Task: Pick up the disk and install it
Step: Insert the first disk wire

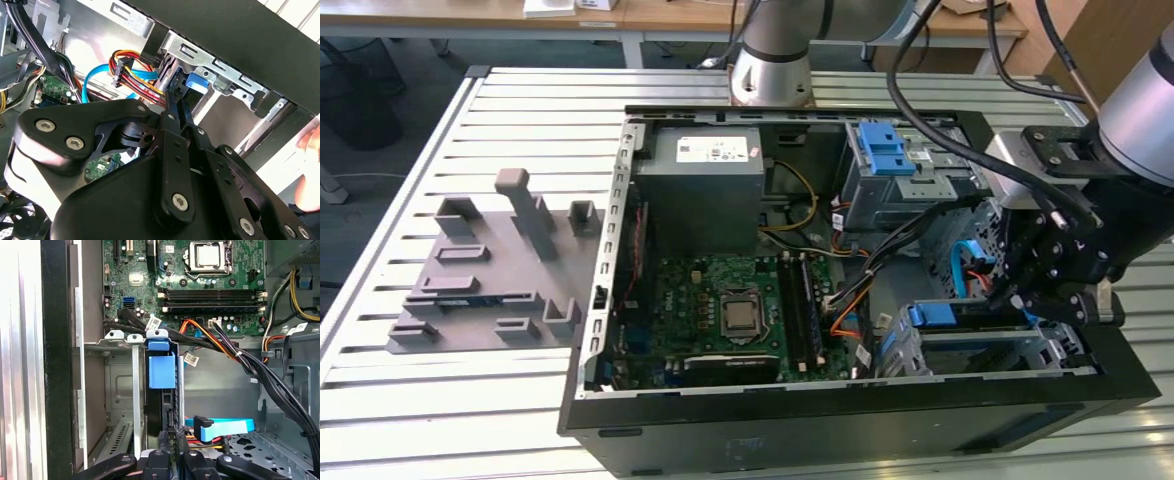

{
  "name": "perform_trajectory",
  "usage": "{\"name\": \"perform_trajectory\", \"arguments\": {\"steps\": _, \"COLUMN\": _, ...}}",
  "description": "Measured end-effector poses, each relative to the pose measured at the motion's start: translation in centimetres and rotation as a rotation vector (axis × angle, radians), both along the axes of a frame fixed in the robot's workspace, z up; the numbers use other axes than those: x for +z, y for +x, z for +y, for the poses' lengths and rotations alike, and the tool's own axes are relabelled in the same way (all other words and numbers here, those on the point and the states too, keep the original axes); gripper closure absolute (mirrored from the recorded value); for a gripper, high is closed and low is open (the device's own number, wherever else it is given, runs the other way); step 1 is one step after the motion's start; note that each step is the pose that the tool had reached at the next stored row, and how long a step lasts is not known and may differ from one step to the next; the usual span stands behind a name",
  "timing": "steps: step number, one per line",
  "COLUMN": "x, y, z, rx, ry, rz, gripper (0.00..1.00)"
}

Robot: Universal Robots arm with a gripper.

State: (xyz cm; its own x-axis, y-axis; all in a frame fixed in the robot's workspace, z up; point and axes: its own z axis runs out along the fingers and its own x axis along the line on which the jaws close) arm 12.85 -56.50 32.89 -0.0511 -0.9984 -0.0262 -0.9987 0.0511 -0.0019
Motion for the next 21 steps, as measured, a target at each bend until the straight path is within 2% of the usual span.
{"name": "perform_trajectory", "arguments": {"steps": 5, "x": -0.03, "y": 0.0, "z": 0.0, "rx": 0.0, "ry": 0.0006, "rz": 0.0001, "gripper": 0.83}}
{"name": "perform_trajectory", "arguments": {"steps": 7, "x": -0.04, "y": 0.0, "z": 0.0, "rx": 0.0, "ry": 0.0006, "rz": 0.0001, "gripper": 0.82}}
{"name": "perform_trajectory", "arguments": {"steps": 8, "x": -0.02, "y": 0.0, "z": 0.0, "rx": 0.0, "ry": 0.0007, "rz": 0.0001, "gripper": 0.76}}
{"name": "perform_trajectory", "arguments": {"steps": 13, "x": 0.22, "y": 0.0, "z": 0.0, "rx": 0.0, "ry": 0.0008, "rz": 0.0, "gripper": 0.76}}
{"name": "perform_trajectory", "arguments": {"steps": 21, "x": 1.03, "y": 0.0, "z": 0.0, "rx": 0.0, "ry": 0.0002, "rz": 0.0001, "gripper": 0.76}}
